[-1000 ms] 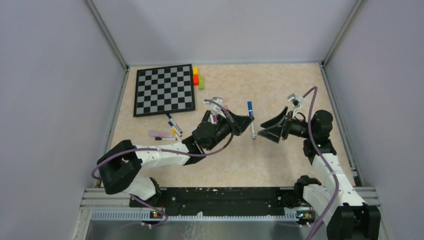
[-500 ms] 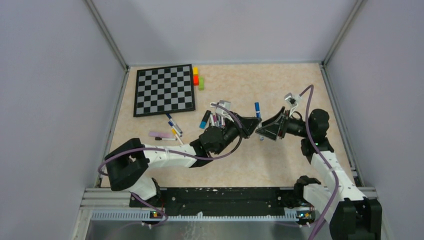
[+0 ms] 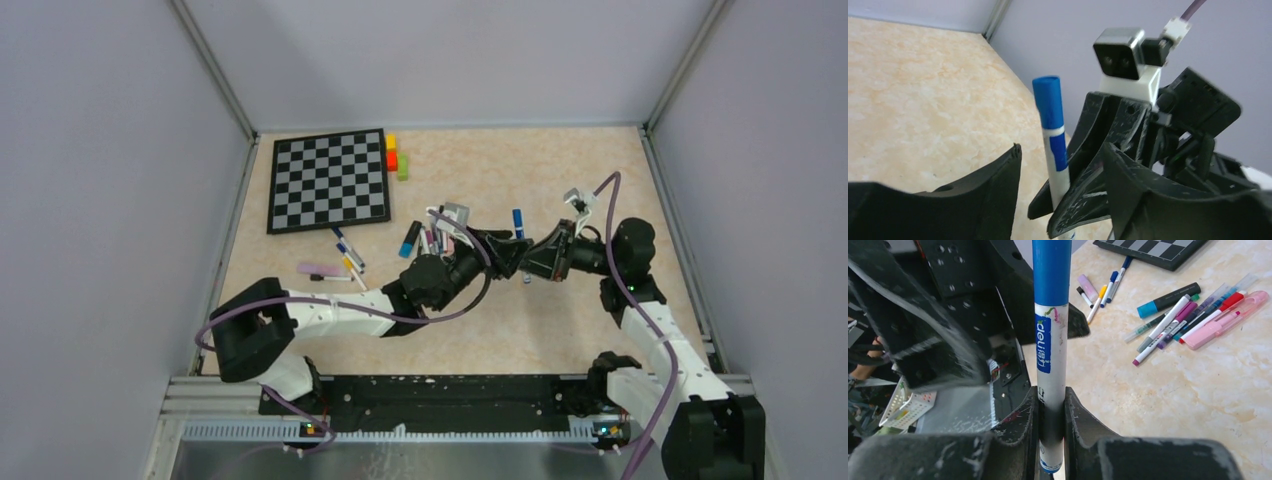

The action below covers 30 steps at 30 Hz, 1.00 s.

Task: Open the pen caps
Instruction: Pick up the pen from the center of the board.

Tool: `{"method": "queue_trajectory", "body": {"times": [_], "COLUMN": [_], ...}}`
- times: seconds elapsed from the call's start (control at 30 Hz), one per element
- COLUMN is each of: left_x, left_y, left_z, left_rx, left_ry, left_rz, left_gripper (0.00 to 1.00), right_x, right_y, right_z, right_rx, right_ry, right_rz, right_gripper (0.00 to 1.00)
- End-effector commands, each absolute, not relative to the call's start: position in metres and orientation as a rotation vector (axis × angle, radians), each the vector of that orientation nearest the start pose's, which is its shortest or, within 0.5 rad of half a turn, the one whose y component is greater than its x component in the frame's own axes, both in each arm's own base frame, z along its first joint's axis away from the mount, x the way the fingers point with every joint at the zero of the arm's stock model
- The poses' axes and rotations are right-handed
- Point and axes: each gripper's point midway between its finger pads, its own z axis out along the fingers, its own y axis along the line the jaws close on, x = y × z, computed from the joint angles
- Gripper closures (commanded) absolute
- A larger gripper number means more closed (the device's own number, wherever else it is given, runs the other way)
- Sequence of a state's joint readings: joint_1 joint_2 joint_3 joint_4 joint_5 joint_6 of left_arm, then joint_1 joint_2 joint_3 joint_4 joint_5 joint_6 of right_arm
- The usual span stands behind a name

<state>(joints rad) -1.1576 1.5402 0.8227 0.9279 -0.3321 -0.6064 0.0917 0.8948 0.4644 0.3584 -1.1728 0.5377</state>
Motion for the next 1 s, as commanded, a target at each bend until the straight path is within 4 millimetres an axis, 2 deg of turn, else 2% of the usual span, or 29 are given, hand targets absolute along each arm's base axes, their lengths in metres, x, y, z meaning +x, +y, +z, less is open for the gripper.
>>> {"method": "queue_trajectory", "body": {"times": [0.0,0.07,0.1,0.27,0.47,0.6,0.77,0.97], "left_x": [0.211,0.203,0.199,0.189,0.195,0.203,0.213,0.219], "left_y": [-0.407,-0.399,-0.395,-0.38,-0.392,-0.406,-0.416,-0.425], "left_z": [0.34,0.348,0.35,0.345,0.341,0.328,0.315,0.31], "left_rx": [0.217,0.274,0.299,0.303,0.249,0.192,0.134,0.118], "left_ry": [1.304,1.277,1.265,1.323,1.498,1.593,1.654,1.671], "left_rz": [-1.204,-1.189,-1.188,-1.264,-1.29,-1.299,-1.279,-1.268], "left_gripper": [0.23,0.04,0.02,0.01,0.02,0.1,0.3,0.45], "right_x": [0.191,0.185,0.183,0.177,0.173,0.174,0.175,0.176], "right_y": [0.193,0.194,0.194,0.194,0.194,0.194,0.194,0.194], "right_z": [0.239,0.238,0.237,0.234,0.232,0.23,0.229,0.227], "right_rx": [-0.758,-0.805,-0.822,-0.895,-0.93,-0.937,-0.933,-0.932], "right_ry": [1.601,1.581,1.574,1.548,1.54,1.543,1.549,1.554], "right_rz": [1.381,1.399,1.407,1.422,1.436,1.443,1.442,1.44], "right_gripper": [1.0,1.0,1.0,1.0,1.0,1.0,1.0,1.0]}}
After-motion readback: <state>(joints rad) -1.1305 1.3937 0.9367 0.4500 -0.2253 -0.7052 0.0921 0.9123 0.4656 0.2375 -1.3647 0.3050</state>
